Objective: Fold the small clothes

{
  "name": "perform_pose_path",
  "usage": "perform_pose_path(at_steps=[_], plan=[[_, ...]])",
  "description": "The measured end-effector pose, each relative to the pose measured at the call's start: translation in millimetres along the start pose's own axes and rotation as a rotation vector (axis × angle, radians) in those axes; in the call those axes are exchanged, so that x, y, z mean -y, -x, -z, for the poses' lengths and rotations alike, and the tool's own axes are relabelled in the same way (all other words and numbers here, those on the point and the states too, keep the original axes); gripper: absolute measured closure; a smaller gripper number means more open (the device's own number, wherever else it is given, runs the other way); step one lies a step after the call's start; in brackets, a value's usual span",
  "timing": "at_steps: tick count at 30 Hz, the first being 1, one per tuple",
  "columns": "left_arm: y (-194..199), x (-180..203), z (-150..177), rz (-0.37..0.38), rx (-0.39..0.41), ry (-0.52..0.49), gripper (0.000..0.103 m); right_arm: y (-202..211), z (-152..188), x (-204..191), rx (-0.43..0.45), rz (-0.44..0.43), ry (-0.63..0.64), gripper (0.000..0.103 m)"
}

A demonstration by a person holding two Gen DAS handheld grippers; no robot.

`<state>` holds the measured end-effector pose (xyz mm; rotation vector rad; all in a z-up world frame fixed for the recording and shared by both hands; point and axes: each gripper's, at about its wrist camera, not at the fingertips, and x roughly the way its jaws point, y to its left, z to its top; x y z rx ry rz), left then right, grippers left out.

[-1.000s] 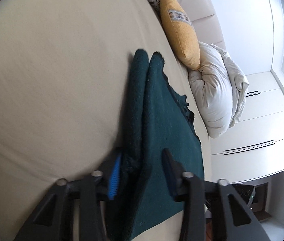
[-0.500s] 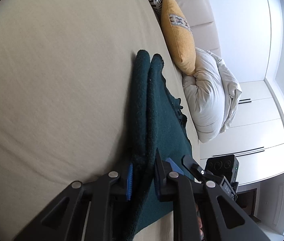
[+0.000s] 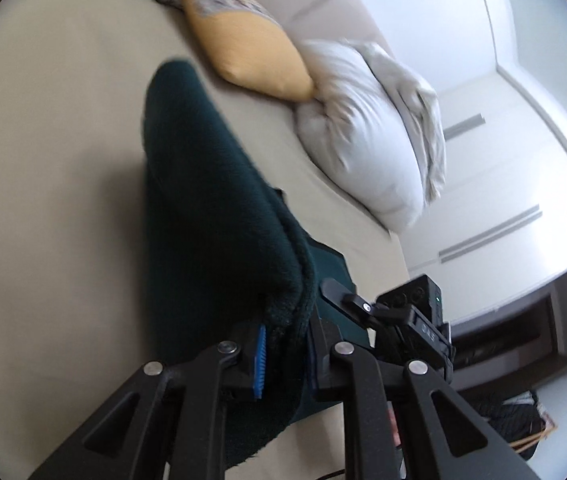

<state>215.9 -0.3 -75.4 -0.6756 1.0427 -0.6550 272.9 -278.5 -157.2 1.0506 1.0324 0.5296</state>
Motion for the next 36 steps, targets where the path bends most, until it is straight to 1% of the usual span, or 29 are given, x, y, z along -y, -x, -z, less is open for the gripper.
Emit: perform_pose_path(at_steps=[2,4,6,7,8,9,10,12,13,15,16,18,19,23,24,25,26,27,28,31,34,36], plan=[[-40.4,20.4,7.1,0.003,-0.039,-0.023,0.087,24.9,-11.8,19.7,0.027,-0.015,-0.039,0.05],[-80.8,26.8,17.3,0.004,-0.077,-0.009,0.086,40.9,-19.8,38.5,0.037,-0.022,-0.081,0.05],[-105.6,24.3,26.6,-0.008,-0.114,0.026,0.083,53.5,-25.4,58.3,0.05,-0.044,-0.127,0.051],[-112.5,23.3,32.6,-0.005,-0.129,0.041,0.079,58.9,-27.4,66.5,0.06,-0.051,-0.145,0.051],[-111.9,24.4,38.5,0.018,-0.13,0.046,0.077,64.2,-29.0,75.9,0.068,-0.08,-0.168,0.051],[-108.8,27.7,42.0,0.047,-0.132,0.038,0.072,68.1,-30.5,80.1,0.07,-0.102,-0.181,0.051],[-104.2,32.2,45.1,0.071,-0.142,0.024,0.062,69.9,-31.1,83.5,0.069,-0.128,-0.188,0.051],[-86.0,39.6,49.0,0.11,-0.132,0.005,0.052,69.4,-32.2,82.2,0.06,-0.123,-0.175,0.051],[-71.3,42.8,50.8,0.146,-0.12,-0.011,0.051,68.6,-32.8,80.5,0.055,-0.108,-0.168,0.051],[-51.2,44.2,51.8,0.163,-0.089,-0.033,0.051,72.3,-39.0,76.2,0.041,-0.075,-0.152,0.05],[-37.1,38.9,51.1,0.144,-0.062,-0.038,0.051,69.0,-37.0,73.3,0.033,-0.061,-0.14,0.05],[-22.2,30.8,49.4,0.112,-0.03,-0.046,0.051,65.5,-37.2,67.5,0.016,-0.022,-0.125,0.05],[-14.7,20.5,48.9,0.09,-0.02,-0.037,0.051,62.9,-37.6,64.1,0.004,0.004,-0.117,0.05],[-8.6,-3.9,49.4,0.068,-0.015,0.016,0.051,53.8,-37.3,50.1,-0.027,0.113,-0.094,0.05],[-9.0,-6.9,50.5,0.061,-0.016,0.019,0.052,49.2,-38.2,45.3,-0.032,0.143,-0.083,0.053],[-9.7,-8.9,51.1,0.056,-0.018,0.02,0.052,45.5,-38.6,39.6,-0.036,0.172,-0.059,0.059],[-11.2,-8.6,53.4,0.054,-0.02,0.015,0.052,45.3,-37.0,34.5,-0.044,0.21,-0.03,0.079],[-11.9,-7.6,53.4,0.05,-0.021,0.008,0.052,42.5,-37.0,31.3,-0.055,0.242,-0.005,0.086],[-11.1,-6.0,53.6,0.045,-0.02,-0.001,0.052,40.3,-36.3,28.9,-0.06,0.251,0.007,0.087],[-15.9,3.5,50.6,0.029,-0.024,-0.032,0.052,50.5,-34.6,18.9,-0.022,0.27,0.065,0.09],[-21.8,13.8,48.3,0.019,-0.032,-0.062,0.051,76.1,-38.4,8.6,0.029,0.276,0.116,0.091],[-29.4,23.8,47.8,0.001,-0.039,-0.094,0.051,95.2,-39.7,7.8,0.048,0.287,0.135,0.091]])
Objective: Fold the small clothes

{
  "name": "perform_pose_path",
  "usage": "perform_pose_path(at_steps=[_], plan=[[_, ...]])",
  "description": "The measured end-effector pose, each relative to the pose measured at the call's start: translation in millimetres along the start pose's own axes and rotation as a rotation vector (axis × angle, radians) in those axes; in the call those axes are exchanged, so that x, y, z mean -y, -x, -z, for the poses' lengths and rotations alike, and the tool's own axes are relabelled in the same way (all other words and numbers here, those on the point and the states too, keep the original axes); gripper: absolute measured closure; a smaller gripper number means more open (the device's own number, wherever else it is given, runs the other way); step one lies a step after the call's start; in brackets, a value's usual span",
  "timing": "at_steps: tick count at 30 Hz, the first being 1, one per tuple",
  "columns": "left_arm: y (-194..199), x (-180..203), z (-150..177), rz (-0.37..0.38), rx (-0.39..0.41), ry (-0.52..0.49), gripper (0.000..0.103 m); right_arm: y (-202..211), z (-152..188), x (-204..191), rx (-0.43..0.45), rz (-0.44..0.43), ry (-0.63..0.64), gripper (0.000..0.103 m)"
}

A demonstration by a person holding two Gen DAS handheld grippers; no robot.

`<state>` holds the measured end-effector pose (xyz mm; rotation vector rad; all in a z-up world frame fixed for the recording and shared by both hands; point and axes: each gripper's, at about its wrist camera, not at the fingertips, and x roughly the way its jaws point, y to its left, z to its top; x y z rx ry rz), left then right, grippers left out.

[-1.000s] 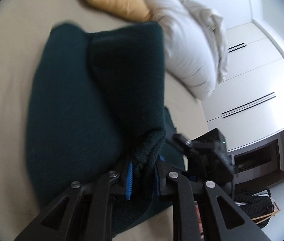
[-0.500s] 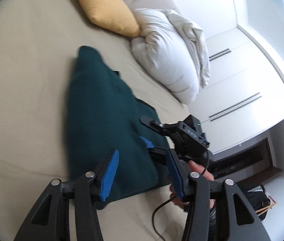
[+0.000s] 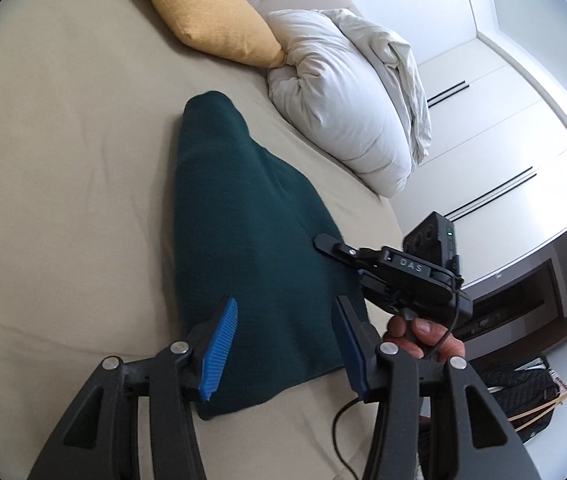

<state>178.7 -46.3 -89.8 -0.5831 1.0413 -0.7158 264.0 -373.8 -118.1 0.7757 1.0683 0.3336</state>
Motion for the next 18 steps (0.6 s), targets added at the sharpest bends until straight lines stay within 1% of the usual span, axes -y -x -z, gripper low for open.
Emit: perform_pose_path(at_steps=[4,10,12,15,18], plan=[[-19.2,24.3,-1.8,-0.023,-0.024,-0.078,0.051,40.5,-2.7,18.9,0.055,0.039,0.02,0.091],[-57.9,68.5,-4.2,-0.045,-0.052,-0.186,0.051,91.7,1.2,67.1,0.115,0.083,-0.027,0.091],[-71.0,80.6,-3.6,-0.053,-0.061,-0.22,0.051,106.1,5.7,80.9,0.128,0.081,-0.043,0.091],[-92.3,89.5,-2.5,-0.078,-0.077,-0.252,0.051,108.8,11.3,95.5,0.124,0.084,-0.055,0.091],[-109.9,89.9,0.1,-0.128,-0.085,-0.281,0.051,103.0,17.2,101.6,0.132,0.081,-0.066,0.091]])
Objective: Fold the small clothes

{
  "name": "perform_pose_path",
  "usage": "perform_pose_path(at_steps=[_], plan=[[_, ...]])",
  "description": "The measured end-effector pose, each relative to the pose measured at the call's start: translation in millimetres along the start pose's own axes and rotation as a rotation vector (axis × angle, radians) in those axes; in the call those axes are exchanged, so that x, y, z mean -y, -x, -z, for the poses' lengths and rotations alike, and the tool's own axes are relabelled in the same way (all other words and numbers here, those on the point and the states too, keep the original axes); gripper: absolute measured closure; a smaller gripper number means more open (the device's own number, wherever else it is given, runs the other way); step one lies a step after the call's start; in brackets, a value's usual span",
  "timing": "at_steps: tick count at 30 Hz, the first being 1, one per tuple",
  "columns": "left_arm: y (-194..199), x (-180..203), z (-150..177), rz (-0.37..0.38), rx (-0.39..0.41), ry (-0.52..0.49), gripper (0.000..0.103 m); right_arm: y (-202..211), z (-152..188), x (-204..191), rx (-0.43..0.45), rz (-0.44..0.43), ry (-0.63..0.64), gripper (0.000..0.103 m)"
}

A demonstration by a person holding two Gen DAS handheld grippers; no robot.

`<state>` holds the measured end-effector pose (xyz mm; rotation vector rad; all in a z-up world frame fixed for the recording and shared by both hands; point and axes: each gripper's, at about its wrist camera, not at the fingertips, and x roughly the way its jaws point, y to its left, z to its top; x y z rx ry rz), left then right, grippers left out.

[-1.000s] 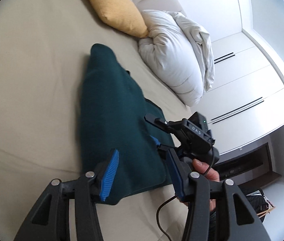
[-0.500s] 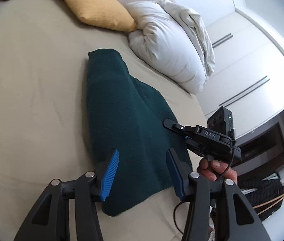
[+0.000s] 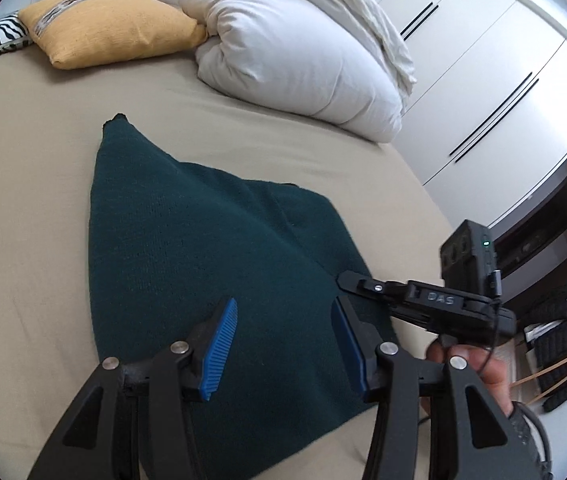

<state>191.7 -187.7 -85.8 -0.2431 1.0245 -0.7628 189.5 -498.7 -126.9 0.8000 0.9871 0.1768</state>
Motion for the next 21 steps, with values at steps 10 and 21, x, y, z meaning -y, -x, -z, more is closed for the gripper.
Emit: perform_pose_path(at_steps=[10,21], plan=[[-10.5,-7.5,-6.0,-0.072,0.038,-0.046,0.052,-0.1,5.3,35.0,0.001,-0.012,-0.019,0.092],[-36.5,-29.6,-1.1,-0.06,-0.029,-0.038,0.056,-5.0,23.5,75.3,0.033,-0.124,-0.099,0.092]])
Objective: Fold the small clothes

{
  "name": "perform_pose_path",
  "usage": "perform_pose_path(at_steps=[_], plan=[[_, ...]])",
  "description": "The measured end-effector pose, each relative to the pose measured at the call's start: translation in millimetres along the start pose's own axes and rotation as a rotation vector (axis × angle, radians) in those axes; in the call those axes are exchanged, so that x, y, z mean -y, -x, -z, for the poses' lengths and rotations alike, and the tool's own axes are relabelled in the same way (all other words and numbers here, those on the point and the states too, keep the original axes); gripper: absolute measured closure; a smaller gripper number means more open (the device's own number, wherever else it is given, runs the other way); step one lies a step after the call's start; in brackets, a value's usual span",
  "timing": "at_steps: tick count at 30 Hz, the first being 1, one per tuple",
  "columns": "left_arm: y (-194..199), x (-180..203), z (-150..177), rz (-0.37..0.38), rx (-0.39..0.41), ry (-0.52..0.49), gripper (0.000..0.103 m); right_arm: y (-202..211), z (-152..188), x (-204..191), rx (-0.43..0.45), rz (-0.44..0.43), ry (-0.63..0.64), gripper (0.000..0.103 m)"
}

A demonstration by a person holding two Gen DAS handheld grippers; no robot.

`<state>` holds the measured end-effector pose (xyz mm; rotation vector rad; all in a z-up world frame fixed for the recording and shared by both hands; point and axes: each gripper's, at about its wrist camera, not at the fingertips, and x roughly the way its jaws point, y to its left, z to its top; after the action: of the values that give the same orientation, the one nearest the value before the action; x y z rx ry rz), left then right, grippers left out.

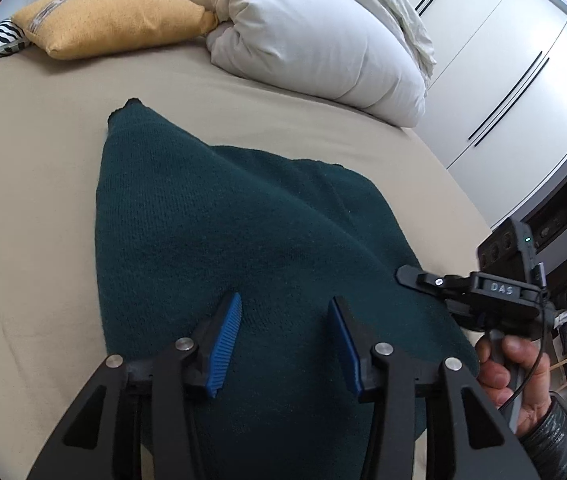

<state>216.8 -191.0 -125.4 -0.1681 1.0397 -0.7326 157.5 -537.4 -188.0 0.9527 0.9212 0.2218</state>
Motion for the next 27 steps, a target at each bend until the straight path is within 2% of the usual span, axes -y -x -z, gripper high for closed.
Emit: perform_pose_path(at_steps=[1,2,4,5,7,11,14,16,17,19,21,27], plan=[[-0.3,-0.9,-0.9,0.002,-0.007,0.005,0.056,5.3,-0.7,-4.1,-0.002,0.025,0.001,0.091],[-0.6,-2.2,-1.7,0.007,-0.014,0.013,0.056,12.7,-1.1,-12.1,0.008,0.079,0.019,0.083],[-0.3,-3.8,-1.2,0.014,-0.017,0.022,0.056,30.0,-1.1,-36.0,0.072,0.219,0.086,0.083],[0.3,-3.8,-0.2,0.014,-0.016,0.023,0.056,37.7,-2.3,-50.2,0.101,0.218,0.125,0.083],[0.6,-3.8,1.0,0.012,-0.017,0.025,0.057,38.5,-7.0,-71.2,0.087,0.148,0.169,0.083],[-0.5,-2.9,-0.4,-0.002,-0.039,0.025,0.057,-0.3,-21.3,-99.2,-0.035,0.083,0.217,0.083],[-3.4,-5.4,-1.7,-0.008,-0.055,0.038,0.06,-41.6,-36.6,-96.4,-0.128,0.075,0.166,0.083],[-6.5,-8.8,-4.2,-0.006,-0.072,0.05,0.063,-65.8,-41.3,-80.0,-0.185,0.112,0.114,0.091],[-8.0,-11.5,-5.6,-0.003,-0.081,0.065,0.066,-73.2,-43.0,-70.6,-0.187,0.132,0.107,0.103],[-11.2,-16.3,-10.1,0.0,-0.104,0.096,0.073,-73.4,-51.6,-50.0,-0.156,0.078,0.046,0.103],[-14.8,-21.1,-13.9,0.01,-0.126,0.125,0.077,-62.2,-56.2,-33.3,-0.089,0.019,-0.001,0.103],[-13.8,-16.2,-13.6,-0.011,-0.14,0.103,0.078,-32.3,-66.8,-9.1,0.056,0.035,-0.087,0.103]])
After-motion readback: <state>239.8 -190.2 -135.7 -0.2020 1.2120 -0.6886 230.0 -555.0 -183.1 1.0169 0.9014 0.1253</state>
